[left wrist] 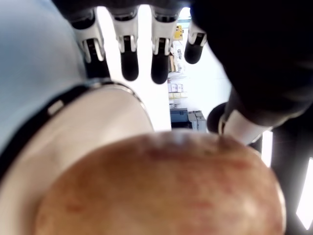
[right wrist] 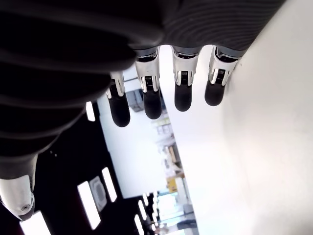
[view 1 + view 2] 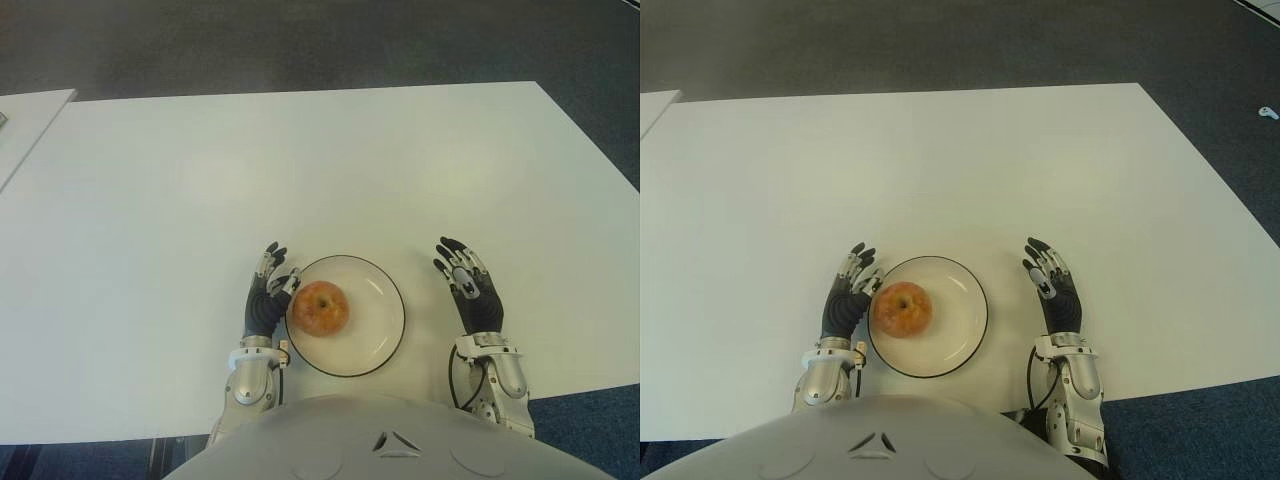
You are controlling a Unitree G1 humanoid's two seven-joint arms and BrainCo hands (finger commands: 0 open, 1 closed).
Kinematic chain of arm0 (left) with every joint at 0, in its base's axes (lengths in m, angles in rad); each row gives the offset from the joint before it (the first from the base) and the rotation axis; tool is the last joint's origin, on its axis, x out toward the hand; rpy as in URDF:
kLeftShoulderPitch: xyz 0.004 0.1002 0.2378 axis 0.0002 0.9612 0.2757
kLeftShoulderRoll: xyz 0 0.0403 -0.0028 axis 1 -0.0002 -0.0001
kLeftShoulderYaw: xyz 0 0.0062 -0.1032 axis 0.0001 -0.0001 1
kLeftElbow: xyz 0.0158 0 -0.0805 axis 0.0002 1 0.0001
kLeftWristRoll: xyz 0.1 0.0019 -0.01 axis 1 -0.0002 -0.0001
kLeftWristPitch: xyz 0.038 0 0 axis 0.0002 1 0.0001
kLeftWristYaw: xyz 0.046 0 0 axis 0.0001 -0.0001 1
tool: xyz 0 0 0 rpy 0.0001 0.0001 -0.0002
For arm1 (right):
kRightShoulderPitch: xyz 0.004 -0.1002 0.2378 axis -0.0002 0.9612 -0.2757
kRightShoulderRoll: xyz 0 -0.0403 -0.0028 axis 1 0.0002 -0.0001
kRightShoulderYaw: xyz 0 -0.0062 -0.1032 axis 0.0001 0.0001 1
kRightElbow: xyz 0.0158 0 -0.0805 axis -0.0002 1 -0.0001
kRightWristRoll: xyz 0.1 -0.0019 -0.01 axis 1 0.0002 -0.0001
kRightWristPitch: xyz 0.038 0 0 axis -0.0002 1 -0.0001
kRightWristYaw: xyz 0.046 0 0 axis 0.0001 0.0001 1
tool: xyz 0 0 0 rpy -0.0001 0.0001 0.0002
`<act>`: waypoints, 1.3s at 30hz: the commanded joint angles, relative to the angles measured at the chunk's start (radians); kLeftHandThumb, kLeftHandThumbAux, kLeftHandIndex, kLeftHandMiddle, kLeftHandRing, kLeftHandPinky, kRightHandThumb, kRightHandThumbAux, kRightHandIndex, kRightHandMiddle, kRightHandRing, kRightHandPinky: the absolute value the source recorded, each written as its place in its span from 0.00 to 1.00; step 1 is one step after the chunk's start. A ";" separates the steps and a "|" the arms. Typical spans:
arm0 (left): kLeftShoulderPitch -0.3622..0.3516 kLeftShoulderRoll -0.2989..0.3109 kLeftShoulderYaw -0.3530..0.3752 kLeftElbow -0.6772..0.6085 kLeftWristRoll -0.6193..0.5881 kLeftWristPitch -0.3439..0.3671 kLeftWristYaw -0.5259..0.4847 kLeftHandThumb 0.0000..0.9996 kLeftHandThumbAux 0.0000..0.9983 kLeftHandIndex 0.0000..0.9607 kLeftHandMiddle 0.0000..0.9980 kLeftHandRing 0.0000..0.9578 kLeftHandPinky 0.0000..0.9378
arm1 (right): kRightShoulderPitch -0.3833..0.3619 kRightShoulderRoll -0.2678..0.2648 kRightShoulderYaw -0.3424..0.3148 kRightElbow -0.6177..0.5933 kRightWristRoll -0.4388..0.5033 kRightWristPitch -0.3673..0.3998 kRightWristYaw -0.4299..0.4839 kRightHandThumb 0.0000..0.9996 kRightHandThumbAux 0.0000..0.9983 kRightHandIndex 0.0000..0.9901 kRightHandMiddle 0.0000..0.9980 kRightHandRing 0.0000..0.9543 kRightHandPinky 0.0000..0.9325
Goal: Put the apples into the plate.
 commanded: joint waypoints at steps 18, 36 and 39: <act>0.069 -0.106 -0.127 0.040 -0.118 -0.050 0.038 0.12 0.57 0.06 0.06 0.05 0.12 | -0.001 -0.071 -0.039 -0.021 0.038 0.105 0.049 0.32 0.58 0.07 0.05 0.00 0.00; 0.049 -0.113 -0.175 0.167 -0.166 -0.273 0.028 0.11 0.48 0.06 0.05 0.05 0.13 | -0.016 -0.112 -0.070 -0.024 0.044 0.128 0.068 0.29 0.59 0.06 0.05 0.00 0.01; 0.046 -0.121 -0.182 0.183 -0.167 -0.293 0.033 0.11 0.48 0.07 0.06 0.06 0.15 | -0.021 -0.122 -0.080 -0.023 0.048 0.131 0.074 0.29 0.59 0.06 0.05 0.00 0.01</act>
